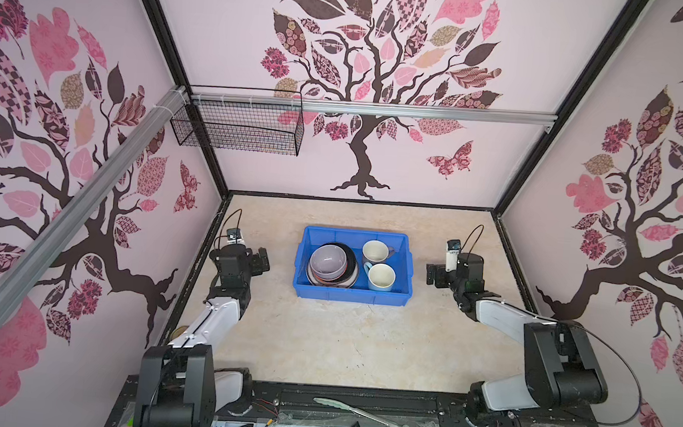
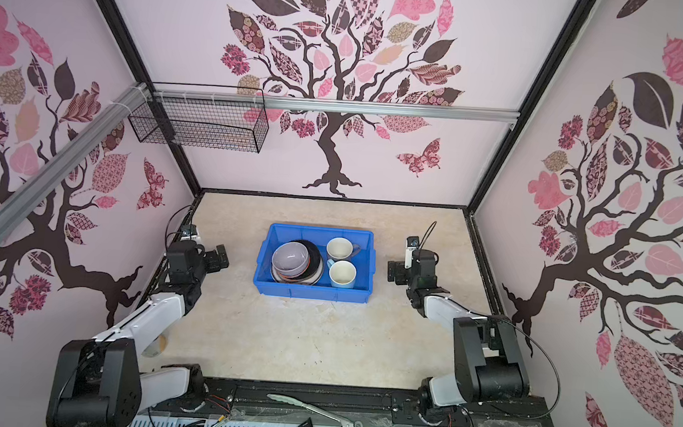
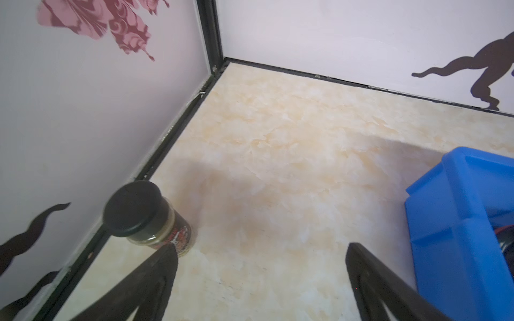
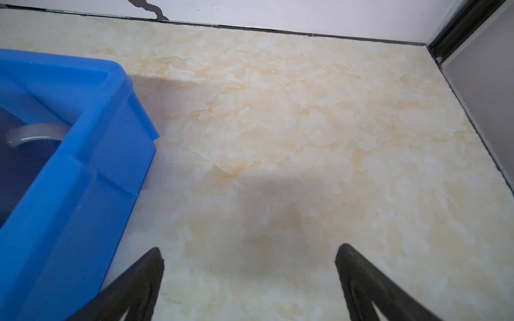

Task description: Place the mixed dishes into the plastic bin

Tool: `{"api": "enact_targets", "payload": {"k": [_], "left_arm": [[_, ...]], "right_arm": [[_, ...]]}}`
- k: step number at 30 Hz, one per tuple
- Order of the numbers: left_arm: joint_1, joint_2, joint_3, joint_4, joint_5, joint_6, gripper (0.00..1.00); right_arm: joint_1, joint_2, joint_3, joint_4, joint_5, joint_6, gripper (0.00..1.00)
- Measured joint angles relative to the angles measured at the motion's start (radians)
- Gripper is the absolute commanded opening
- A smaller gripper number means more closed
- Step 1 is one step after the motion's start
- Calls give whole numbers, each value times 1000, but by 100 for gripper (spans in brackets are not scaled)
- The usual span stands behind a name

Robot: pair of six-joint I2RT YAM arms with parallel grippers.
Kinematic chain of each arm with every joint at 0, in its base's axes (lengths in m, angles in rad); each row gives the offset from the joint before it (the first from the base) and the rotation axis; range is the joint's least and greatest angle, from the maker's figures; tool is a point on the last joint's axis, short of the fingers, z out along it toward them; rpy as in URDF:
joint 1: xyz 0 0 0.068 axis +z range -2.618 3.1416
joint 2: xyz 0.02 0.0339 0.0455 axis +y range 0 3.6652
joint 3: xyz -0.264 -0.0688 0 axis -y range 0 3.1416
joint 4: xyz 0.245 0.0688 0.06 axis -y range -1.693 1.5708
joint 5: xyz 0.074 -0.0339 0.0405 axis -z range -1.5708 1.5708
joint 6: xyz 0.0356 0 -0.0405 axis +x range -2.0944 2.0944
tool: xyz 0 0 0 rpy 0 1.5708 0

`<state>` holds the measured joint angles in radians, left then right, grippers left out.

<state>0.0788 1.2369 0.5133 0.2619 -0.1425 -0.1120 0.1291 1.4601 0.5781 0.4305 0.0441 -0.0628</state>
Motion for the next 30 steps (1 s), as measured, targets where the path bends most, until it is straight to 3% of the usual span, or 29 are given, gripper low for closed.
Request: {"api": "enact_targets", "payload": {"k": [5, 15, 18, 22, 30], "left_arm": [[-1, 112, -91, 175, 47, -13, 99], [-27, 315, -100, 501, 68, 36, 99], [-53, 327, -106, 517, 68, 55, 99], [-54, 327, -106, 547, 66, 61, 99], [-53, 327, -106, 556, 66, 63, 99]], "right_arm": [[-2, 0, -109, 163, -19, -20, 99], [-39, 5, -186, 374, -94, -22, 99], [-61, 10, -188, 418, -118, -6, 100], [-121, 51, -288, 610, -129, 34, 100], [-121, 76, -307, 655, -145, 45, 99]]}}
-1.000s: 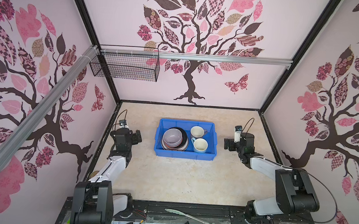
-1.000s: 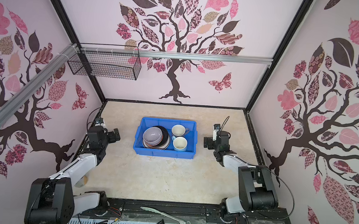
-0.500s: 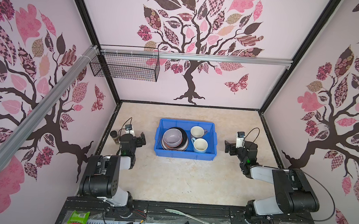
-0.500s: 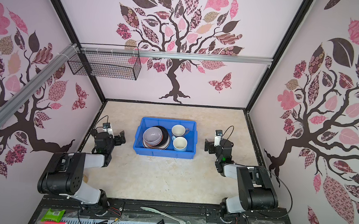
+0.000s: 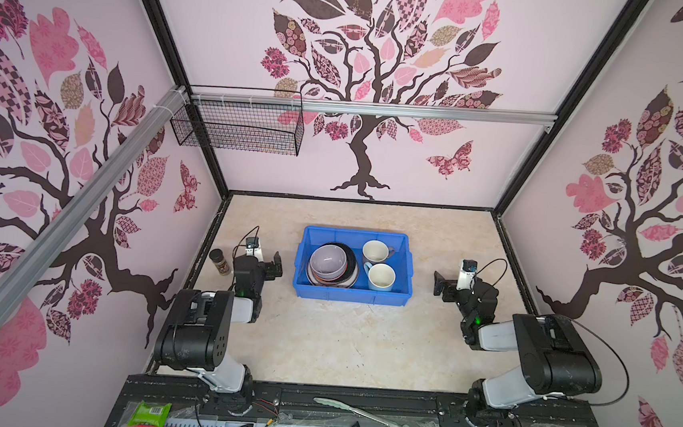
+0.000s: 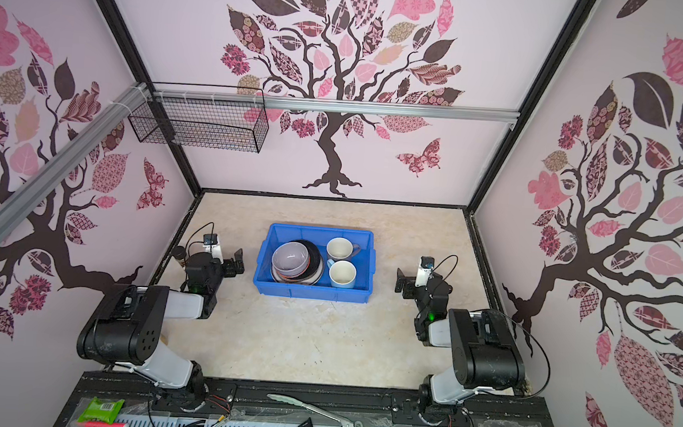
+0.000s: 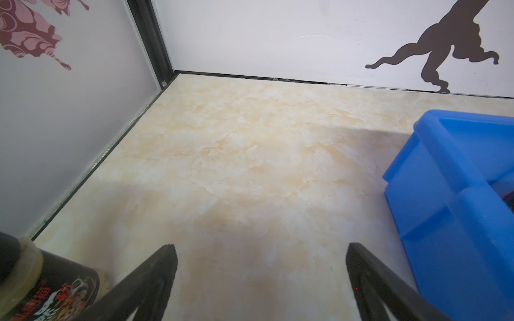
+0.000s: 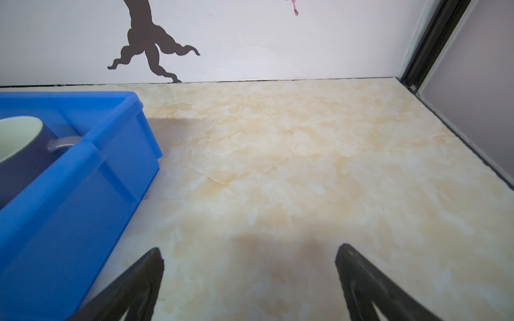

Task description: Place the mixed dishes into the plastic bin

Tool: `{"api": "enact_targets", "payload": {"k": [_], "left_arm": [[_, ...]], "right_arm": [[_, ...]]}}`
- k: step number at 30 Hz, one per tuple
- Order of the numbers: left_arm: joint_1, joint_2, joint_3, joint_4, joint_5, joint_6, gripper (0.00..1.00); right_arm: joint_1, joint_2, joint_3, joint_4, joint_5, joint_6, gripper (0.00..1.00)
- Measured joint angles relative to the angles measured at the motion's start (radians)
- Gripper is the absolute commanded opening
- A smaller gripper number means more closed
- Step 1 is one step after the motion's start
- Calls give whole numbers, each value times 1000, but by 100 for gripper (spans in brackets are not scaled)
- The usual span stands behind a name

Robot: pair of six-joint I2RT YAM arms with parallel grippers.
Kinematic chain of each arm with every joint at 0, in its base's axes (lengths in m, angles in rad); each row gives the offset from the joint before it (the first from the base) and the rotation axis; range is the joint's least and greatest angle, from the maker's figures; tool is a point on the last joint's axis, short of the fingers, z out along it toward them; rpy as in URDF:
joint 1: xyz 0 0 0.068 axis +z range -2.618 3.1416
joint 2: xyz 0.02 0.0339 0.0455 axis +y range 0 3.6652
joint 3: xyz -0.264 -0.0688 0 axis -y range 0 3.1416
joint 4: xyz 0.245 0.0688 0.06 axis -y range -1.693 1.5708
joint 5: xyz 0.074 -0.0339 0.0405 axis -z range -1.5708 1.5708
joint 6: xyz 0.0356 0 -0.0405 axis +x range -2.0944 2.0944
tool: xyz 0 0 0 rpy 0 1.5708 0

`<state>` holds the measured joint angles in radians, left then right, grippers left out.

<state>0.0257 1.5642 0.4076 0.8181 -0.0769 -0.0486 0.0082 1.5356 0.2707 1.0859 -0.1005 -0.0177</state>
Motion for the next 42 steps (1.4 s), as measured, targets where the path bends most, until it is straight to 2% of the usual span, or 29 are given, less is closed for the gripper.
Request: {"api": "enact_targets", "payload": {"k": [42], "left_arm": [[0, 0, 0, 7, 0, 4, 99]], "right_arm": [[0, 0, 0, 19, 0, 14, 100]]}}
